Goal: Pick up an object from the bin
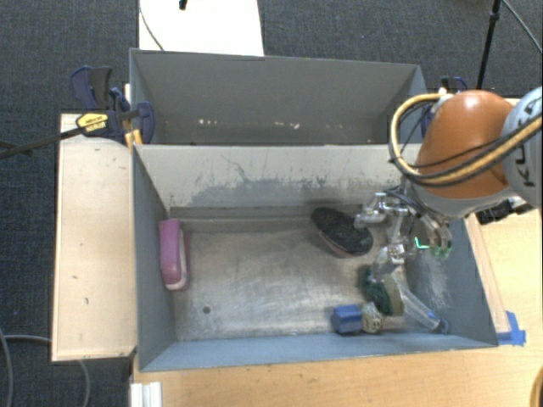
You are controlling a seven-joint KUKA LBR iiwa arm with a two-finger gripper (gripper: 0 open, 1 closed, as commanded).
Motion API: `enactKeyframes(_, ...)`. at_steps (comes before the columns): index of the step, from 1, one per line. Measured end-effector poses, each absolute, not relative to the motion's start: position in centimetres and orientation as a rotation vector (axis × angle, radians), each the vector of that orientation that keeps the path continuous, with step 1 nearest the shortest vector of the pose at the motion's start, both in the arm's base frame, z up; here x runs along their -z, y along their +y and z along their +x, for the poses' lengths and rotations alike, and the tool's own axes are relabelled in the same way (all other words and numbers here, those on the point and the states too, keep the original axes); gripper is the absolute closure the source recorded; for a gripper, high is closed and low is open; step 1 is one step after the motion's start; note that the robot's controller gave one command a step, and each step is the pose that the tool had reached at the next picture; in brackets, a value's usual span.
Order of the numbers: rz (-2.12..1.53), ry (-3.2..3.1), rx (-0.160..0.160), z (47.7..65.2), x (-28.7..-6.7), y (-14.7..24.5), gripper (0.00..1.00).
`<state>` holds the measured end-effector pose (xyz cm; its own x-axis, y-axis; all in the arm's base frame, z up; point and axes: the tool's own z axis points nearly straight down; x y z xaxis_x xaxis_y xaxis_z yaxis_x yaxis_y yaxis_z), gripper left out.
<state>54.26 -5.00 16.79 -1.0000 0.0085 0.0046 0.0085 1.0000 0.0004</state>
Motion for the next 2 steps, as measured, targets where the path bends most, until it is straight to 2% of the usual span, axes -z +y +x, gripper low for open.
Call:
enactKeyframes(1, -0.031, -3.167, -0.009, 53.6, -10.3, -8.3, 0.00)
enactKeyframes(2, 0.418, -3.155, -0.002, 53.6, -9.3, -12.3, 0.00)
